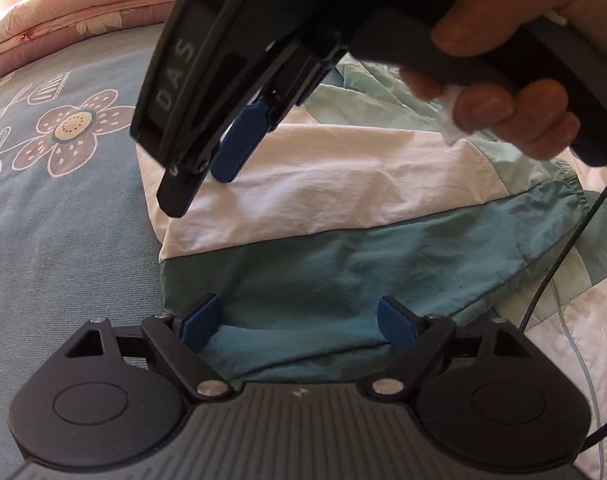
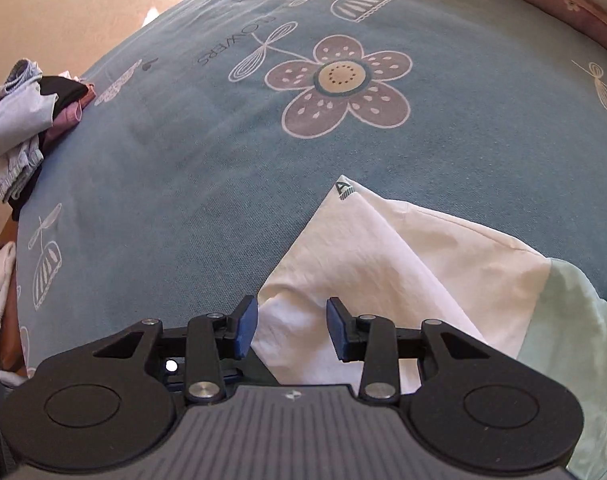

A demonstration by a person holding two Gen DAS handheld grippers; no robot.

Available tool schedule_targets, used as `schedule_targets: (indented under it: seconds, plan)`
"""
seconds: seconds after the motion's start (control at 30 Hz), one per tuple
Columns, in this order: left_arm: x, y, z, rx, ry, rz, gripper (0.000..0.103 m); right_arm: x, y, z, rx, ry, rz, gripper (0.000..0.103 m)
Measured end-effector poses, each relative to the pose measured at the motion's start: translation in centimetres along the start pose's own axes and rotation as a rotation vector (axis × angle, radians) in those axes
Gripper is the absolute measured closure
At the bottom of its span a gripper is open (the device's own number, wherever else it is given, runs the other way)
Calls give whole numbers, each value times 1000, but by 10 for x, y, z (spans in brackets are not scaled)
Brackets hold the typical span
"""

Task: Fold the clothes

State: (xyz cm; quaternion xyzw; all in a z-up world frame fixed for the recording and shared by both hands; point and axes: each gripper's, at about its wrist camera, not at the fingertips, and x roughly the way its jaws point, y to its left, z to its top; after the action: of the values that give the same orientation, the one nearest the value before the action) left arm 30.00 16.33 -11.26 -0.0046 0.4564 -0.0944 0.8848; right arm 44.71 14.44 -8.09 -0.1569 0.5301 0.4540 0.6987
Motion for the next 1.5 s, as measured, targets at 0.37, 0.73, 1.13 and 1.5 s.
schedule_targets:
  seconds: [0.37,0.73,1.13,1.5]
  plan:
    - [-24,15,-24,-55,-45,-53,17,26,1,15,-99,-82,-213,63]
    - [-47,-5,-18,32,-15,-153,18,-53,-33,-61,130,-67,-261,54]
    - [-68,-29,-1,172,-45,-156,18,-98,-61,-166,413,-95,-415,47]
    - [-9,-53,-3,386,137,-121,17,-117,-97,-214,628,-238,-474,46]
